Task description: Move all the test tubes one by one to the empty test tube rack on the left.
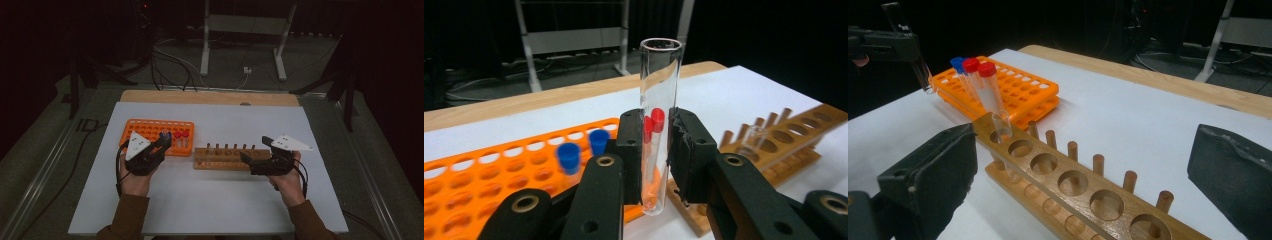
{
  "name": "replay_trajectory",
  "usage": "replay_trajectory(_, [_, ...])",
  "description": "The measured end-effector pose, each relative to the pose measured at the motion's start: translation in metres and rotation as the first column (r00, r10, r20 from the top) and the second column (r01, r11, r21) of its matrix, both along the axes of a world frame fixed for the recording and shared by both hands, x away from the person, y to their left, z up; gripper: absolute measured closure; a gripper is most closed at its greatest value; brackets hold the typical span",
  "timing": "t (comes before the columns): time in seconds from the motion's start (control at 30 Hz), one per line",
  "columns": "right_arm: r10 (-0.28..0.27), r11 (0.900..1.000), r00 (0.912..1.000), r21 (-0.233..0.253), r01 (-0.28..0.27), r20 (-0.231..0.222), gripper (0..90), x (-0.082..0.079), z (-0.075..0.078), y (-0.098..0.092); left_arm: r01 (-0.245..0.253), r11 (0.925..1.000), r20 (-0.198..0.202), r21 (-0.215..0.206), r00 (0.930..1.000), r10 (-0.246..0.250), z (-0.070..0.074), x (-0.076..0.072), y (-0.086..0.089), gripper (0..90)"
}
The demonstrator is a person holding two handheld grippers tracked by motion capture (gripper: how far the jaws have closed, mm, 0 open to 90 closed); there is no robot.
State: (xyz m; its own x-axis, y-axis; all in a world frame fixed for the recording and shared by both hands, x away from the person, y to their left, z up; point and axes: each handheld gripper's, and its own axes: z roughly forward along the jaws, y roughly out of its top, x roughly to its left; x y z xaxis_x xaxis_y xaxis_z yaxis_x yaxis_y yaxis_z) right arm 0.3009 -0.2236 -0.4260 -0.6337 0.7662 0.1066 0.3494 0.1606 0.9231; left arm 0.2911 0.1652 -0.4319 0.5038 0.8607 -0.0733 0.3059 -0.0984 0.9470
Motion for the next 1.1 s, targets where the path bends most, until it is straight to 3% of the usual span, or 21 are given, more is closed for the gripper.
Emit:
replay_trajectory(0.37, [-0.007,1.0,1.0,0.015,0.007,0.007,0.0,0.0,0.002,-0.003,-0.122,0.9926,0.01,0.004,0.9925,0.122,-0.01,0.008,0.021,76.5])
replay_trajectory(0.87, [-0.008,1.0,0.9999,0.023,0.008,0.014,0.0,0.0,0.003,-0.006,-0.21,0.9773,-0.008,0.03,0.9776,0.21,-0.033,0.035,0.023,76.5])
replay_trajectory(1.1, [-0.004,1.0,0.9999,0.019,0.004,0.009,0.0,0.001,0.002,-0.005,-0.223,0.9742,-0.031,0.034,0.974,0.224,-0.041,0.045,0.025,76.6])
